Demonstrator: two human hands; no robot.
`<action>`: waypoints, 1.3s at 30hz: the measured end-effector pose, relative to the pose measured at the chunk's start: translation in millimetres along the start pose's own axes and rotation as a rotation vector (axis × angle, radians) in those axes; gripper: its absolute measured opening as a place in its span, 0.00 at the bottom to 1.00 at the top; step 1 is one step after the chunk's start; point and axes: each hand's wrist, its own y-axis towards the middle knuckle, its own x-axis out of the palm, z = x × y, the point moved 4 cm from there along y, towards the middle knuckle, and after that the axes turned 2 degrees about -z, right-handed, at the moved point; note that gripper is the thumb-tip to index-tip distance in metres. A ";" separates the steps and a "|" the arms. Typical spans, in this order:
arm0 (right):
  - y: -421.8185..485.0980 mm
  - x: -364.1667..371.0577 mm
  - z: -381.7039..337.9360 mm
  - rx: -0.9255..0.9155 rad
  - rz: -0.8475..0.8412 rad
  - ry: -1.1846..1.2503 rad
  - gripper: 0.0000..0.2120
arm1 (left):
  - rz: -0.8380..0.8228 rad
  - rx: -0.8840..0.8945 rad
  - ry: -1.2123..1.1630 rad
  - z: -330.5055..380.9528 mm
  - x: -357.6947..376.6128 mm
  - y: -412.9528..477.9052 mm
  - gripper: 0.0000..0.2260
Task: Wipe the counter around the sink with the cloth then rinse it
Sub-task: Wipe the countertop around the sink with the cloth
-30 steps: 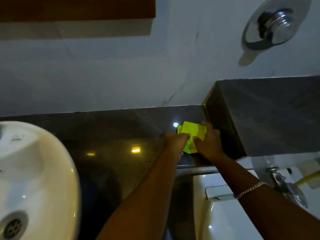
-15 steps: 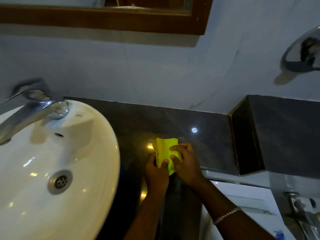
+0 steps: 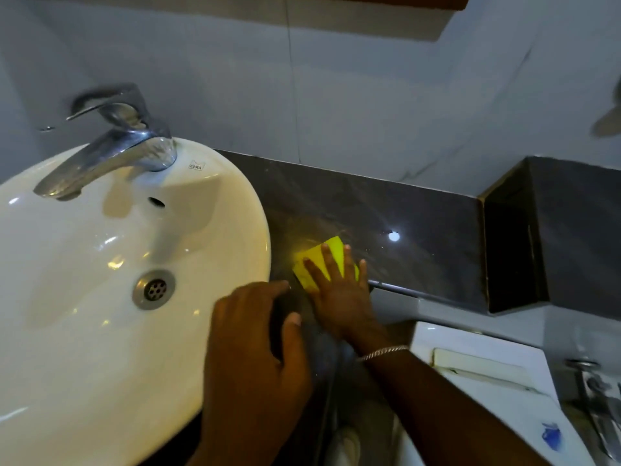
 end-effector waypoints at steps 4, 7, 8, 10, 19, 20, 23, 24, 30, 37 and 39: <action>22.9 -21.3 69.3 0.168 0.102 -0.018 0.29 | -0.274 -0.137 0.467 -42.3 0.6 4.2 0.29; 53.2 -31.4 81.6 0.311 0.117 0.000 0.30 | -0.439 -0.159 0.554 -54.2 7.9 0.8 0.36; 57.2 -32.0 72.5 0.322 0.123 0.005 0.30 | -0.435 -0.150 0.551 -55.7 10.1 1.5 0.37; 51.0 -24.7 39.0 0.244 0.110 0.006 0.31 | -0.423 -0.164 0.552 -55.7 10.0 3.2 0.36; 2.6 -13.7 45.3 0.454 0.130 0.084 0.27 | -0.423 -0.153 0.492 -52.3 13.8 0.9 0.41; 18.0 -18.1 52.8 0.501 0.145 0.108 0.28 | -0.408 -0.142 0.477 -52.7 13.9 0.1 0.42; 47.7 -15.5 39.6 0.451 0.126 0.079 0.32 | -0.387 -0.086 0.475 -55.7 13.1 -3.2 0.41; 48.5 -12.3 27.7 0.390 0.114 0.049 0.32 | -0.383 -0.073 0.471 -56.6 13.7 -3.4 0.41; -41.7 15.8 -41.9 0.138 0.108 0.073 0.31 | -0.455 0.036 0.451 -58.0 11.3 -3.1 0.47; 0.7 7.7 -37.0 0.345 0.062 0.061 0.31 | -0.442 0.146 0.420 -57.5 10.1 -4.6 0.45; 6.1 6.6 -61.3 0.282 0.026 0.079 0.33 | -0.454 0.155 0.419 -59.0 11.8 -4.3 0.44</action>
